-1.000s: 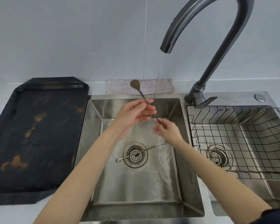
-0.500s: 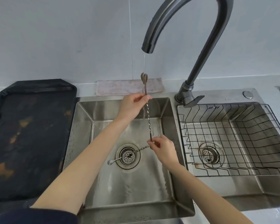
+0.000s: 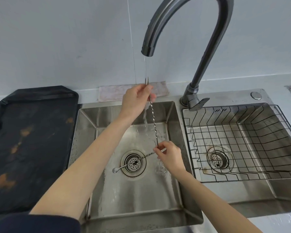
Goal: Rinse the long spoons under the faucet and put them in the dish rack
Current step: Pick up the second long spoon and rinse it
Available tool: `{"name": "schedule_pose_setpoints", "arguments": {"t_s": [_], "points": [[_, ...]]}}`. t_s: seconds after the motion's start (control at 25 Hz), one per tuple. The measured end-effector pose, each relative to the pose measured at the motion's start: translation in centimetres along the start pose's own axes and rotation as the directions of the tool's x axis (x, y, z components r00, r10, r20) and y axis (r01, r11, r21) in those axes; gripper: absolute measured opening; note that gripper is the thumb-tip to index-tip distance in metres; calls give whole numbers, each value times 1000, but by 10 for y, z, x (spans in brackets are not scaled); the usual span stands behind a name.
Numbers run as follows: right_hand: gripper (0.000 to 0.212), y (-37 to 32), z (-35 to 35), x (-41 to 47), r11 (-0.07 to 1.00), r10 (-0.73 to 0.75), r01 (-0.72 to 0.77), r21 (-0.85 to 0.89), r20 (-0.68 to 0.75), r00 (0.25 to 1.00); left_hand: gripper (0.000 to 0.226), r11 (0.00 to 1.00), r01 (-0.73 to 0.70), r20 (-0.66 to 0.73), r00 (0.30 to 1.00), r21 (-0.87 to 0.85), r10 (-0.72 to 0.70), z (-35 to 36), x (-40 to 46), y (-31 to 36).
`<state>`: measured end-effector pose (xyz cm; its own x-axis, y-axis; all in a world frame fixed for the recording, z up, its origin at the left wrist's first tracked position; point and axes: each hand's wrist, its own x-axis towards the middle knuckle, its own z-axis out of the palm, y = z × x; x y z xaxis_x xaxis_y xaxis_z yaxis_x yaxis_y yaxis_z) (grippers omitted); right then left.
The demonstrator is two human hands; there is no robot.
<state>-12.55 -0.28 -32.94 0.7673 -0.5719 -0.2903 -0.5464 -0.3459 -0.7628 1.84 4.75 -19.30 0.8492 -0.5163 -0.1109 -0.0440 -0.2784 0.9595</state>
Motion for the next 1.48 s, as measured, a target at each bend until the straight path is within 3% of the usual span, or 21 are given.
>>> {"name": "schedule_pose_setpoints", "arguments": {"t_s": [0.28, 0.48, 0.64, 0.96, 1.16, 1.32, 1.4, 1.48], "points": [[8, -4, -4, 3, 999, 30, -31, 38, 12, 999, 10, 993, 52, 4, 999, -109, -52, -6, 2, 7], [15, -8, -1, 3, 999, 40, -40, -33, 20, 999, 16, 999, -25, -82, 996, 32, 28, -11, 4, 6], [15, -13, -1, 5, 990, 35, -35, -136, 2, 999, 21, 996, -66, -51, 996, 53, 69, -12, 5, 10], [15, -13, -1, 8, 995, 24, -27, -94, -38, 999, 24, 991, -16, -7, 1000, -133, 15, -10, 5, 15], [19, -15, -2, 10, 998, 26, -27, -49, -28, 999, 18, 958, 57, -60, 995, -281, -77, -12, 5, 17], [20, -15, -3, 11, 999, 25, -25, -32, -24, 999, 22, 978, 14, 54, 999, -210, -3, -9, 1, 13], [20, -15, -2, 11, 999, 25, -26, -38, -29, 999, 15, 982, 11, 20, 1000, -191, -7, -7, 1, 13], [20, -16, -2, 10, 997, 36, -38, -65, -40, 999, 7, 998, -30, -75, 997, -63, 25, -5, 3, 14]]}}
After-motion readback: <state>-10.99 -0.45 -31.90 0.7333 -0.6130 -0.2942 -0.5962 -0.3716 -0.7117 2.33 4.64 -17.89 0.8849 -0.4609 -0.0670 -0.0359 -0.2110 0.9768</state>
